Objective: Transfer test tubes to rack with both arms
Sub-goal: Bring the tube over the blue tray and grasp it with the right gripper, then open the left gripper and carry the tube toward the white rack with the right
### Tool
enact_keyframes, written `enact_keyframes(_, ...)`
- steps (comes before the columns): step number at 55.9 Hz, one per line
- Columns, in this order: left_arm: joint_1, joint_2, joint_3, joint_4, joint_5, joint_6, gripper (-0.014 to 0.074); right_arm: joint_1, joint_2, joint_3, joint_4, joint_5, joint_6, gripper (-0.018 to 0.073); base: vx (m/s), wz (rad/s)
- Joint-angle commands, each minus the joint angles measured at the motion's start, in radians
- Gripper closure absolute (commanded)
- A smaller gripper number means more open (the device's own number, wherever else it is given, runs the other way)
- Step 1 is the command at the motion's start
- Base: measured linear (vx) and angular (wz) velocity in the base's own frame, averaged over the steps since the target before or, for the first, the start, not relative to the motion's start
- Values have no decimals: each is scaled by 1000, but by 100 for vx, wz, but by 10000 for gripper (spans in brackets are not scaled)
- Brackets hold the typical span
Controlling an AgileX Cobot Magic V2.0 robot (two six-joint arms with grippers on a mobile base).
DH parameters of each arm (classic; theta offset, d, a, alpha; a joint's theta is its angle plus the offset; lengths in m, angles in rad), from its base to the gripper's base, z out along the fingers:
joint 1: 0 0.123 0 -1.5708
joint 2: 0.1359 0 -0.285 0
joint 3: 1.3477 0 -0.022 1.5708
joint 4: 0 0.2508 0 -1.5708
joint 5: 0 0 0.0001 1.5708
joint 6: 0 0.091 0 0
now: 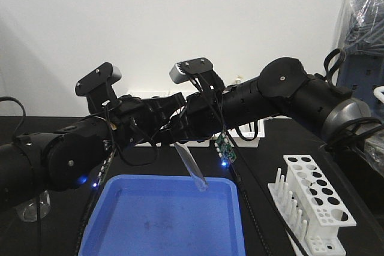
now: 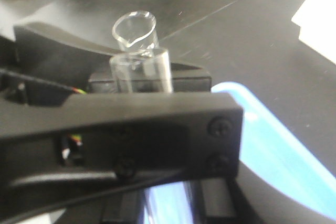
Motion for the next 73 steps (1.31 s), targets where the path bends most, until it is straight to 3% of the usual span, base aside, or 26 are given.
enact_keyframes(1,-5,-53,-33,-2,-111,-7,560,-11,-56,-34,27,-100,18,572,0,0)
enact_keyframes(7,-5,-52,-33,17,-145,-6,473,-13,-56,-34,-1,-97,29,572,0,0)
enact_keyframes(22,-4,-47,-33,34,-152,-6,66,-13,-41,-34,-7,-110,29,572,0,0)
enact_keyframes(30,8,-47,-33,34,-153,2,-53,-13,-21,-34,-2,-119,33,571,0,0)
enact_keyframes(50,107,-77,-33,38,-157,80,-33,-45,-13,-34,-104,-259,65,571,0,0)
enact_keyframes(56,146,-98,-33,39,-152,97,-13,-103,-16,-34,-83,-315,66,571,0,0)
enact_keyframes(66,194,-128,-33,38,-104,228,6,-234,-41,-34,-67,-381,47,571,0,0)
enact_keyframes(73,220,-137,-33,38,-91,256,6,-328,-57,-34,-61,-385,0,571,0,0)
